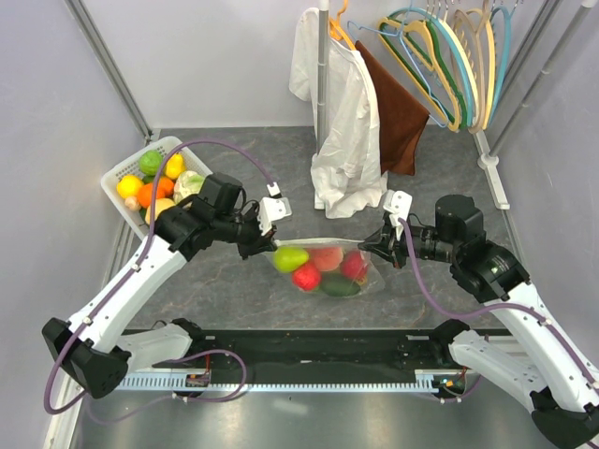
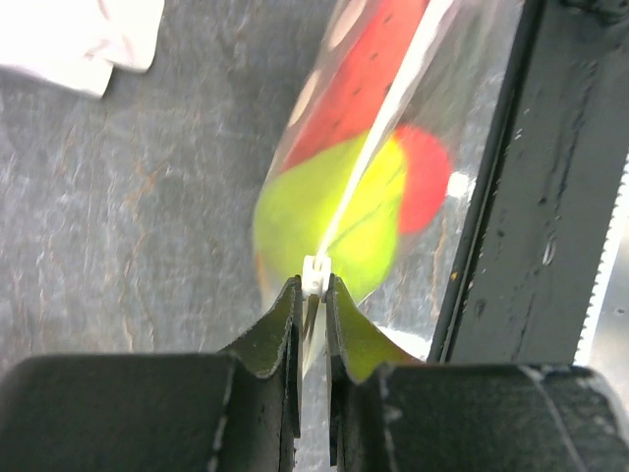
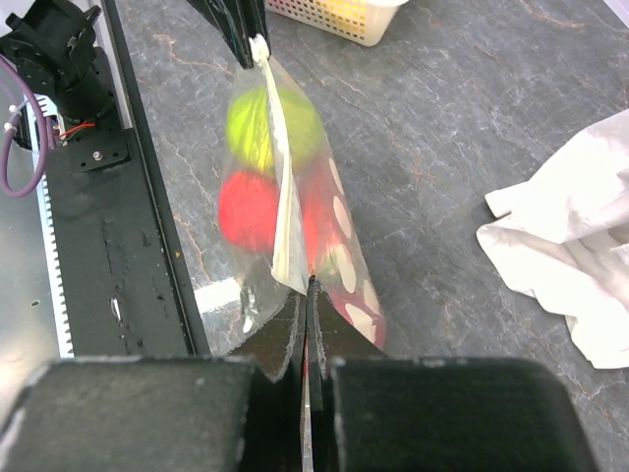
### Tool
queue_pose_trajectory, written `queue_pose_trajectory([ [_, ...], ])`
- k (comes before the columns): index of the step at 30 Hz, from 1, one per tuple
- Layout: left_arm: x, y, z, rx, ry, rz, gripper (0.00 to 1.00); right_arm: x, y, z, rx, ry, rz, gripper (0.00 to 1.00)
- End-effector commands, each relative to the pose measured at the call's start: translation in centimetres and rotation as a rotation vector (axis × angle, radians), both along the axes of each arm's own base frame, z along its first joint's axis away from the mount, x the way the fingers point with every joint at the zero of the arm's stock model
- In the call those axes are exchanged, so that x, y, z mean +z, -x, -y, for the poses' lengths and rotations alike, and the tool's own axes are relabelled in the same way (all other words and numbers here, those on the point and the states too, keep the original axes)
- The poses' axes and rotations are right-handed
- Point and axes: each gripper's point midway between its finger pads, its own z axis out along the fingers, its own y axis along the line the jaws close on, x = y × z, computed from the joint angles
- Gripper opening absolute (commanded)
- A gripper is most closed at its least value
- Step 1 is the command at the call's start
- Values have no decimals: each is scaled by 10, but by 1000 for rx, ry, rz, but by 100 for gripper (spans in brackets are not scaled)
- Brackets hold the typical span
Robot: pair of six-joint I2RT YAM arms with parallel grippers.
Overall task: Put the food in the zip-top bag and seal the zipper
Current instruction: Zip the zipper food storage bag at the center of the board.
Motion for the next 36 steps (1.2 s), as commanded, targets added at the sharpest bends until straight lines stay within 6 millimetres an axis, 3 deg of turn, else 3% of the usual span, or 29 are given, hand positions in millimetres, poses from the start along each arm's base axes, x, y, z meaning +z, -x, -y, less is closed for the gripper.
queue_pose_trajectory([
  [1, -17, -1, -40, 60, -125, 16, 4, 12, -1, 6, -27, -14, 65, 0],
  [19, -43, 0, -80, 110, -243, -2, 7, 14, 0, 6, -25, -12, 58, 0],
  [21, -42, 3, -81, 108, -244, -17, 18, 13, 0, 5, -19, -10, 56, 0],
  [23, -22, 5, -70, 87, -174, -7, 27, 12, 2, 3, -2, -15, 46, 0],
  [24, -13, 6, -66, 84, -144, 0, 38, 12, 3, 0, 11, -20, 39, 0],
  [26, 19, 7, -52, 53, -54, 24, 49, 12, 5, -3, 34, -30, 28, 0],
  [27, 40, 5, -46, 43, -16, 59, 61, 11, 5, -5, 40, -33, 20, 0],
  [30, 60, 8, -29, -16, 48, 54, 78, 11, 4, -6, 46, -36, 14, 0],
  [32, 66, 6, -18, -43, 66, 43, 82, 12, 4, -7, 50, -36, 18, 0],
  [36, 57, 1, 1, -78, 89, 27, 84, 14, 4, -7, 53, -35, 22, 0],
])
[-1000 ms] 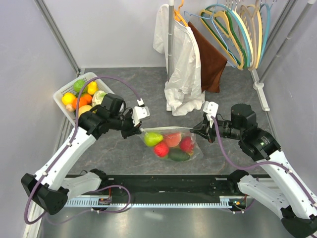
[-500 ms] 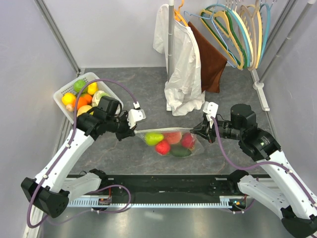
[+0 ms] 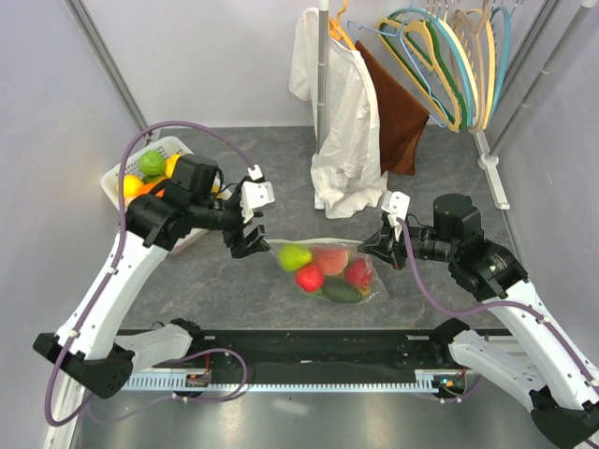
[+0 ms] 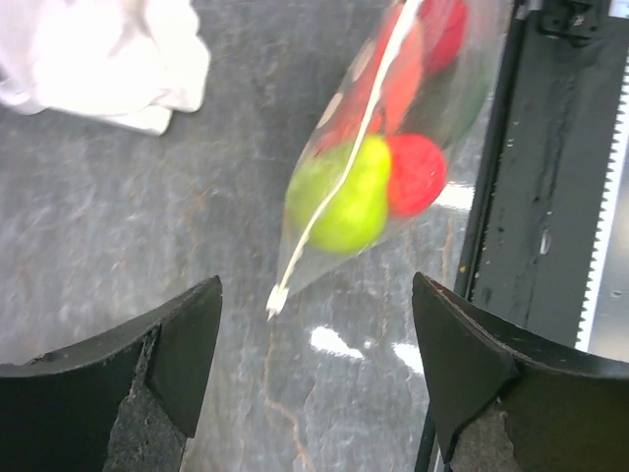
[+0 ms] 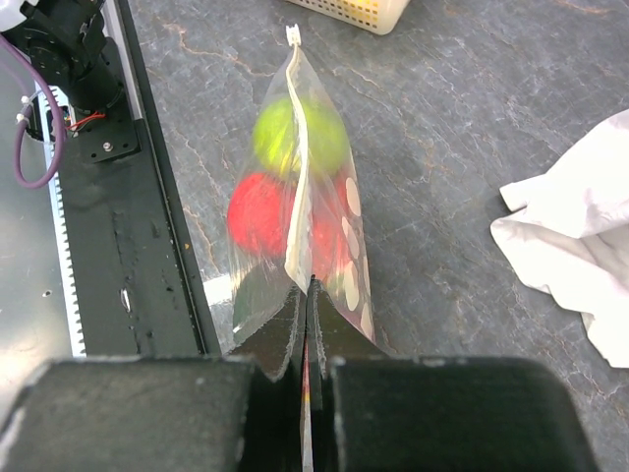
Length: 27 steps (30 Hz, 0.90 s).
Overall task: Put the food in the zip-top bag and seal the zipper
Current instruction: Zip the zipper food storage bag at the center of the board.
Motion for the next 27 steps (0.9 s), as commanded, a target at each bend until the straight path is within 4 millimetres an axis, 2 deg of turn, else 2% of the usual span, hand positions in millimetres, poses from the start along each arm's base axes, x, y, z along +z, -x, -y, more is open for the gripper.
queue_pose_trajectory([
  [1, -8, 0, 25, -65, 51, -57, 84, 20, 1, -5, 31, -44, 51, 0],
  [4, -27, -5, 29, -98, 27, -60, 72, 22, 2, -4, 28, -42, 57, 0],
  [8, -62, -15, 20, -92, -61, -39, 66, 22, 3, -2, 27, -39, 59, 0],
  [9, -75, -14, 16, -103, -91, -34, 58, 23, 3, -2, 28, -39, 60, 0],
  [12, -94, -14, 8, -118, -140, -13, 44, 23, 4, -2, 29, -38, 60, 0],
  [14, -99, -18, 3, -97, -163, 0, 34, 23, 4, -2, 30, -36, 60, 0],
  [17, -102, -25, -5, -71, -169, -2, 26, 22, 4, -2, 32, -33, 62, 0],
  [23, -112, -36, -33, -28, -215, -2, 24, 22, 4, -1, 31, -29, 66, 0],
  [27, -114, -37, -40, -18, -227, -11, 25, 22, 4, -1, 32, -29, 70, 0],
])
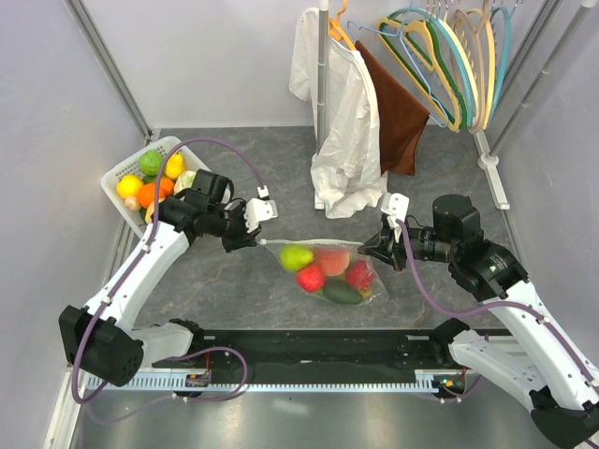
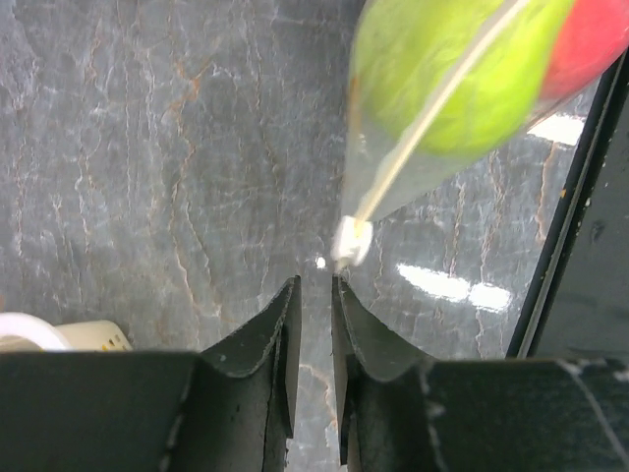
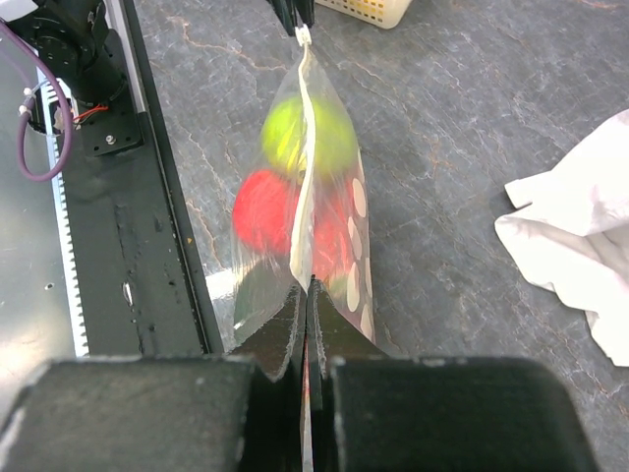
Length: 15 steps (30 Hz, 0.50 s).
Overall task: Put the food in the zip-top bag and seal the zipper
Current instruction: Zip the zipper food storage bag at the center of the board.
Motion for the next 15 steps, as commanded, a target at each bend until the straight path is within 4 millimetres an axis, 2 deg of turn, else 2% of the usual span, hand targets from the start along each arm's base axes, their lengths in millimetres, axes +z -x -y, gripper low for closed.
queue_pose_trajectory([
  [1, 1, -3, -10, -26, -33, 41, 25, 25, 2, -2, 24, -39, 77, 0],
  [5, 7, -3, -9, -25, -11, 39, 27, 26, 2, -2, 27, -37, 80, 0],
  [7, 16, -2, -6, -31, 12, 40, 32, 26, 2, -2, 28, -38, 79, 0],
  [9, 25, 9, 2, -82, 61, 25, 42, 26, 2, -2, 31, -39, 77, 0],
  [11, 32, 19, 7, -124, 93, 15, 48, 26, 2, -3, 33, -39, 77, 0],
  [12, 32, 21, 8, -141, 94, 16, 53, 25, 2, -2, 33, -37, 75, 0],
  [15, 30, 27, 9, -174, 103, 11, 56, 26, 2, -4, 39, -40, 76, 0],
])
